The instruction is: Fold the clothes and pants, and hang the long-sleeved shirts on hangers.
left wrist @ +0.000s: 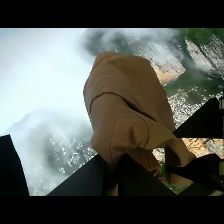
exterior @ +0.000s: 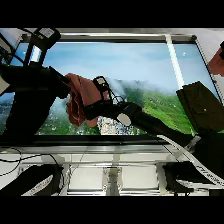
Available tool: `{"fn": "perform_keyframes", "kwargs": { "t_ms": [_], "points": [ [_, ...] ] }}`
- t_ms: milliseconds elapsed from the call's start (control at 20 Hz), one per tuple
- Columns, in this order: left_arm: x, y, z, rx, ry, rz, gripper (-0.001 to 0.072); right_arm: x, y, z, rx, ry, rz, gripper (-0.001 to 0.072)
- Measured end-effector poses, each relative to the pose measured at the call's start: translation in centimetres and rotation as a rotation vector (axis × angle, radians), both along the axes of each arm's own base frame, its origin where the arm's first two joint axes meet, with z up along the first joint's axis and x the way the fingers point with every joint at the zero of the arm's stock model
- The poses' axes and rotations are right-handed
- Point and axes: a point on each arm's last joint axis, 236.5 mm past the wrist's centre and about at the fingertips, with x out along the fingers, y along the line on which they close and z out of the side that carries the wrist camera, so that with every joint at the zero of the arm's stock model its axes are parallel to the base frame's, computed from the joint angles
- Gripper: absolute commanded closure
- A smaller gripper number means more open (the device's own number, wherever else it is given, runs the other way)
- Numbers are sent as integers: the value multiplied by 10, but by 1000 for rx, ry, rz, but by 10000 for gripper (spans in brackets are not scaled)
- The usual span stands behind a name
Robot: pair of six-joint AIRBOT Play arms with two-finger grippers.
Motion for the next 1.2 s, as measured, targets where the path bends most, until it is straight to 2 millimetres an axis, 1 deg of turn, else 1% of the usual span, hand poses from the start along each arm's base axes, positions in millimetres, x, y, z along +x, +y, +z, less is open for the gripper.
{"fn": "perform_keyframes", "kwargs": {
  "t_ms": [50, 100, 150, 400, 500, 550, 600, 650, 700, 750, 800, 850, 900, 1000, 1200],
  "points": [
    [0, 0, 0, 0, 0, 0, 654, 2, -4, -7, -17, 17, -10, 274],
    [0, 0, 0, -1, 0, 0, 654, 5, -7, -12, -33, 25, -15, 291],
    [0, 0, 0, -1, 0, 0, 655, 6, -10, -18, -49, 35, -19, 333],
    [0, 0, 0, -1, -2, 1, 654, 7, -20, -45, -129, 68, -16, 335],
    [1, 1, 1, 1, -5, 3, 654, 6, -21, -56, -153, 84, -15, 354],
    [1, 1, 1, 1, -6, 3, 654, 6, -22, -61, -163, 89, -13, 374],
    [1, 1, 1, 1, -6, 3, 654, 6, -22, -66, -174, 93, -12, 416],
    [2, 1, 1, 2, -9, 4, 654, 5, -22, -71, -184, 99, -8, 433],
    [2, 1, 2, 2, -11, 5, 654, 4, -21, -75, -189, 104, -6, 472],
    [3, 2, 2, 3, -12, 7, 654, 2, -20, -78, -194, 107, -3, 475],
    [3, 3, 2, 6, -14, 12, 654, 1, -20, -81, -201, 110, 0, 512],
    [5, 6, 2, 12, -17, 24, 654, 0, -19, -83, -206, 113, 3, 524],
    [6, 9, 2, 17, -21, 37, 654, -1, -19, -86, -211, 116, 5, 553],
    [8, 13, 2, 29, -27, 54, 654, -1, -20, -88, -218, 116, 8, 694],
    [11, 20, 2, 48, -36, 77, 654, -3, -23, -91, -241, 117, 16, 702]
  ]
}}
